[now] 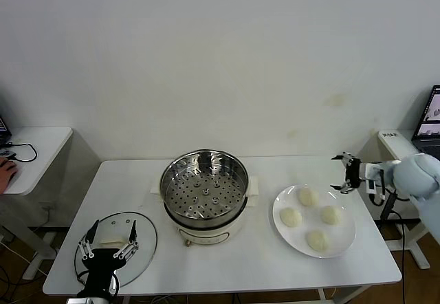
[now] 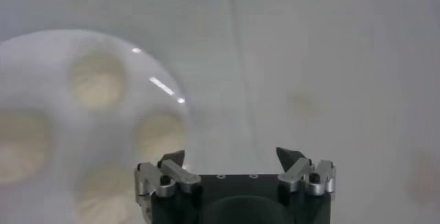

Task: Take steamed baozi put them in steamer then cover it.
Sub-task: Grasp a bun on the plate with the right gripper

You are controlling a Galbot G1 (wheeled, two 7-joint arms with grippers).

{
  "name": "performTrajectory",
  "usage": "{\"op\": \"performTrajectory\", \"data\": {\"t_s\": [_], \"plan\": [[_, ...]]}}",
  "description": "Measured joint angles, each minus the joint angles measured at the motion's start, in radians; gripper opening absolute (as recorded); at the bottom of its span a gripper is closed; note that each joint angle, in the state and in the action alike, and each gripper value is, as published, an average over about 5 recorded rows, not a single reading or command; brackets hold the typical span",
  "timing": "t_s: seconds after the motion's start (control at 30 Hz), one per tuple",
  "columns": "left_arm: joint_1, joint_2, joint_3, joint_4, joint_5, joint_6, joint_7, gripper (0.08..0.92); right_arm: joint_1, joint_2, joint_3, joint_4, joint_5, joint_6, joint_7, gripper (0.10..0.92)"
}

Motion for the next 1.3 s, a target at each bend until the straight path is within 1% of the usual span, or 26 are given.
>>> {"op": "performTrajectory", "data": {"t_s": [0.17,0.33,0.67,1.0,1.2,1.3], "plan": [[-0.009,0.003,-0.011,0.007,0.0,0.0,0.004,0.823,0.081,0.045,-0.125,-0.086,-0.01,0.009,-0.04,0.823],[-0.012,0.008,-0.023,0.006,-0.001,0.0,0.007,0.823,0.124,0.09,-0.2,-0.153,-0.03,0.018,-0.05,0.823],[-0.009,0.002,-0.031,0.005,0.003,-0.001,0.008,0.823,0.161,0.183,-0.28,-0.266,-0.081,0.032,-0.016,0.822],[-0.008,0.002,-0.046,0.004,0.005,-0.004,0.009,0.823,0.173,0.255,-0.312,-0.344,-0.121,0.036,0.013,0.822],[-0.008,0.002,-0.048,0.005,0.007,-0.007,0.009,0.823,0.175,0.283,-0.317,-0.378,-0.14,0.043,0.026,0.791],[-0.011,0.002,-0.048,0.006,0.007,-0.008,0.009,0.823,0.175,0.291,-0.318,-0.387,-0.147,0.044,0.028,0.754]]}}
